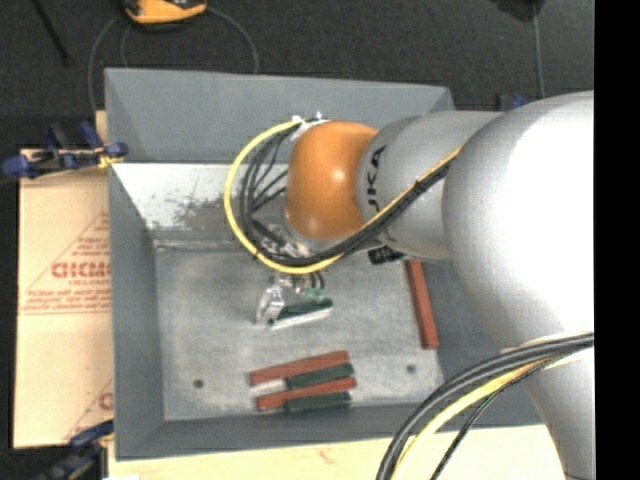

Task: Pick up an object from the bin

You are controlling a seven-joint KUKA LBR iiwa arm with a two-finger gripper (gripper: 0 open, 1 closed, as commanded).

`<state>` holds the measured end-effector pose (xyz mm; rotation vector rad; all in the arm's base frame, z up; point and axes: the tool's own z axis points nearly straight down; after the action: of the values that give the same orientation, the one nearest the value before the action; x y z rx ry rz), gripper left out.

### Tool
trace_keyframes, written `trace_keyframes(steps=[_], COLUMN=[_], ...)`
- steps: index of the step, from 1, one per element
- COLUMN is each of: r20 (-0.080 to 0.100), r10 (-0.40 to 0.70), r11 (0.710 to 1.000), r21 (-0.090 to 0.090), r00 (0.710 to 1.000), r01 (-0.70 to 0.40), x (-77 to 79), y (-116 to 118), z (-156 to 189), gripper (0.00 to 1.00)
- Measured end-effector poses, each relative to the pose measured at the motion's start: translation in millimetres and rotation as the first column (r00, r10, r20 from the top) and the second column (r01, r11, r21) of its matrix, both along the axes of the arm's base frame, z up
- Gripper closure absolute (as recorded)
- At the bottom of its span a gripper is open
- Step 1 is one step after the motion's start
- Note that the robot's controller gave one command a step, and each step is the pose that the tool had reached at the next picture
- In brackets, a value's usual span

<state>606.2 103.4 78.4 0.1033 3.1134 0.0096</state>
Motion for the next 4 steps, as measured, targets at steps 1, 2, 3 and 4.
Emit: trace_keyframes(steps=[1,2,3,4], r20=[-0.001,-0.027,-0.027,-0.03], r10=[-0.001,-0.039,-0.04,-0.03], r11=[1.0,0.999,0.999,1.0], r21=[0.0,0.003,0.003,-0.004], r00=[1.0,0.999,0.999,0.999], r01=[0.001,0.039,0.04,0.03], x=[-0.2,-15.0,-14.9,-13.7], y=[0.0,-55.4,-55.5,-55.5], z=[0.0,2.1,2.1,32.3], gripper=[0.0,1.0,1.0,1.0])
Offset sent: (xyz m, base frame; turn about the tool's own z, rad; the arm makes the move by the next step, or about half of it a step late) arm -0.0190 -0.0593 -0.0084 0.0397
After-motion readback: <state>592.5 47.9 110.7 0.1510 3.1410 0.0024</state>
